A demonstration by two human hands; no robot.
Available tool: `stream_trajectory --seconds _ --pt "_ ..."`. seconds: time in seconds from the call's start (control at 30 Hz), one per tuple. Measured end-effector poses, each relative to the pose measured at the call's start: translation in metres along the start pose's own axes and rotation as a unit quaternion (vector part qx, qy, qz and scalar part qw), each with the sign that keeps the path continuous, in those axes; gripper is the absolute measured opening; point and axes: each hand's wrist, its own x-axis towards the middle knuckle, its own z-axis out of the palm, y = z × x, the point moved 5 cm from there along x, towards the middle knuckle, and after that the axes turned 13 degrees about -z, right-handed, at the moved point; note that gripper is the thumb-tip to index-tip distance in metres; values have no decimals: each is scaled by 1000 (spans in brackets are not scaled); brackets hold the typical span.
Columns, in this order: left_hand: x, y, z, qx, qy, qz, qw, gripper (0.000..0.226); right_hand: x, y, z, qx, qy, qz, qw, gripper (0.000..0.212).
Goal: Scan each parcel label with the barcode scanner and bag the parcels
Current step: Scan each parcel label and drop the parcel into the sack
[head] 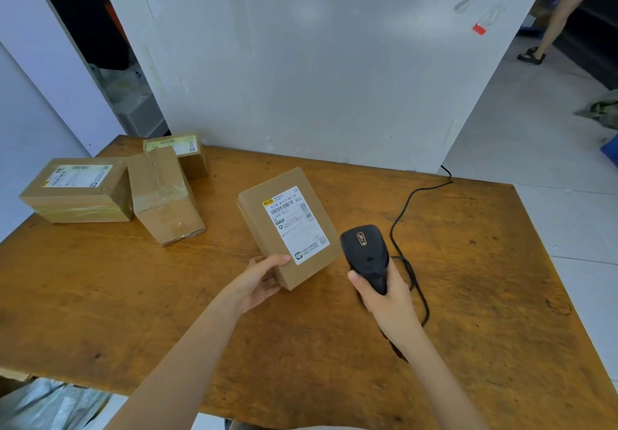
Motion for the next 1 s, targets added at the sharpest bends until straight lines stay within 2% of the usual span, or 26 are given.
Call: stream_trajectory --seconds 0.13,0.2,0.33,0.53,0.63,1.0 --pt "5 -3 3 22 6 -1 1000 102 -11 -40 26 82 -96 -24 992 25" --pt "6 -5 6 31 -3 -3 1000 107 -17 -54 36 109 -111 -23 987 37" --pt "11 -11 7 31 -15 -1 999 115 -26 -64 47 102 -101 -19 989 56" --pt "16 -15 7 11 -27 -5 1000 105 -28 -58 49 79 -63 5 995 69" --pt "18 -15 6 19 -27 -3 999 99 -28 -57 47 68 -57 7 996 68" --pt "21 -18 1 21 -26 -3 999 98 -30 -58 50 71 -67 6 995 67"
